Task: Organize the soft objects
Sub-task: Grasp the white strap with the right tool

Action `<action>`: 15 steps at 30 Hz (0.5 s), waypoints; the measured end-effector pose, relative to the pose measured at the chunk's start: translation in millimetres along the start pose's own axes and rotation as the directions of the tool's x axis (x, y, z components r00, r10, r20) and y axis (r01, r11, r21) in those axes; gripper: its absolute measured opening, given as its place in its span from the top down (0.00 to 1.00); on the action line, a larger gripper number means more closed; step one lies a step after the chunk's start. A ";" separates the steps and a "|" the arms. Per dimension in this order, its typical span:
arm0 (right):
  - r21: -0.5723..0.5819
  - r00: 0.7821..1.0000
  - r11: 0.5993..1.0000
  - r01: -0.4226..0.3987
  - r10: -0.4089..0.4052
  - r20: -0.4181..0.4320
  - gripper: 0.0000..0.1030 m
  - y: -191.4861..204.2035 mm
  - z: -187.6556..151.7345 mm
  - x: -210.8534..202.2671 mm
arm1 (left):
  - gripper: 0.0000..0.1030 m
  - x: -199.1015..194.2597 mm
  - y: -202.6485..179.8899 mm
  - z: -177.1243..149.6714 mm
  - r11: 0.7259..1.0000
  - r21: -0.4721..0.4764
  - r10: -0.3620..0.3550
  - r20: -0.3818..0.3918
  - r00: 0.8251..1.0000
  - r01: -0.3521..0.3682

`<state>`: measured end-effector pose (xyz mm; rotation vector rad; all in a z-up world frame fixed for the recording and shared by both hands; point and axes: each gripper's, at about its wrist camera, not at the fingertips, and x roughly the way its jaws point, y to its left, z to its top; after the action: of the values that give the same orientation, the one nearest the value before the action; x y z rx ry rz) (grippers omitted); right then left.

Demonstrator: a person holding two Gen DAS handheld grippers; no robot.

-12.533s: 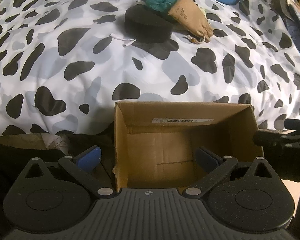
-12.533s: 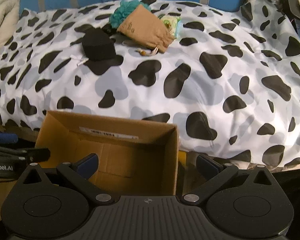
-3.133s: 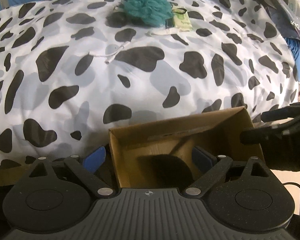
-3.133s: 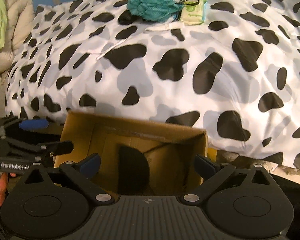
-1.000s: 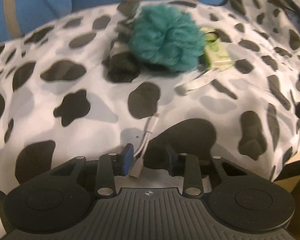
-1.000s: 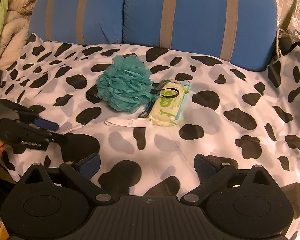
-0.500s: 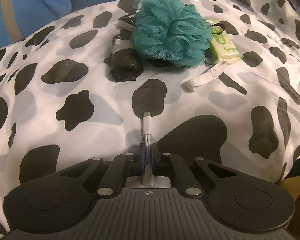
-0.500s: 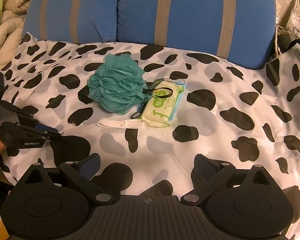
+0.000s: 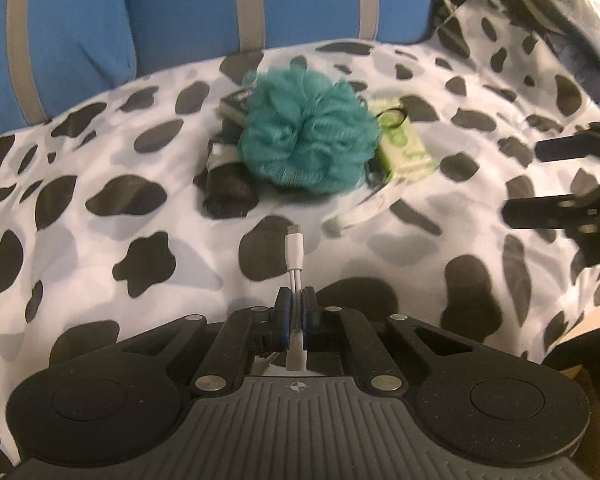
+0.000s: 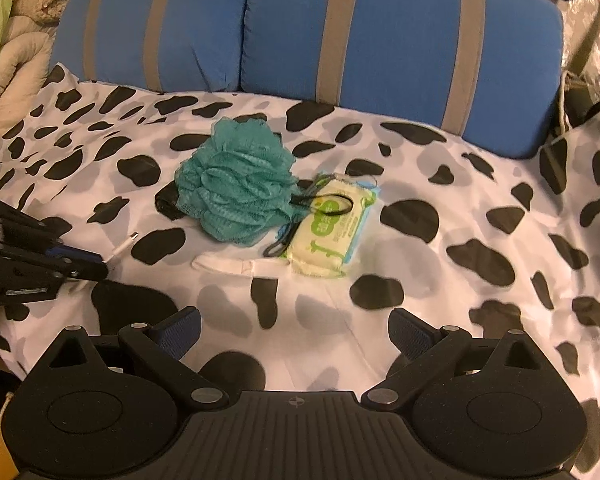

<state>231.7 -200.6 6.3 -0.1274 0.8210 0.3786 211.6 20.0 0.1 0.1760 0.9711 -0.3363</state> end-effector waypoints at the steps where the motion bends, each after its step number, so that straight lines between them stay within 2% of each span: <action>1: 0.000 1.000 1.000 0.003 -0.003 0.004 0.03 -0.4 1.4 1.8 | 0.95 -3.0 -1.5 1.4 1.000 0.003 -0.008 0.010 1.000 0.008; 9: 0.002 0.999 1.000 0.031 -0.031 0.019 0.06 -3.0 12.8 27.6 | 0.95 -19.4 -2.2 6.8 0.999 -0.004 -0.035 0.043 0.998 0.035; 15: -0.074 0.999 0.997 -0.034 0.034 -0.010 0.09 11.4 16.3 51.1 | 0.95 -26.0 4.6 6.3 0.999 -0.023 -0.042 0.044 0.998 0.043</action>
<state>270.2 -171.6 -19.7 -0.1841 0.8189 0.4408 204.7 27.6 25.2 0.1254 0.9362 -0.3657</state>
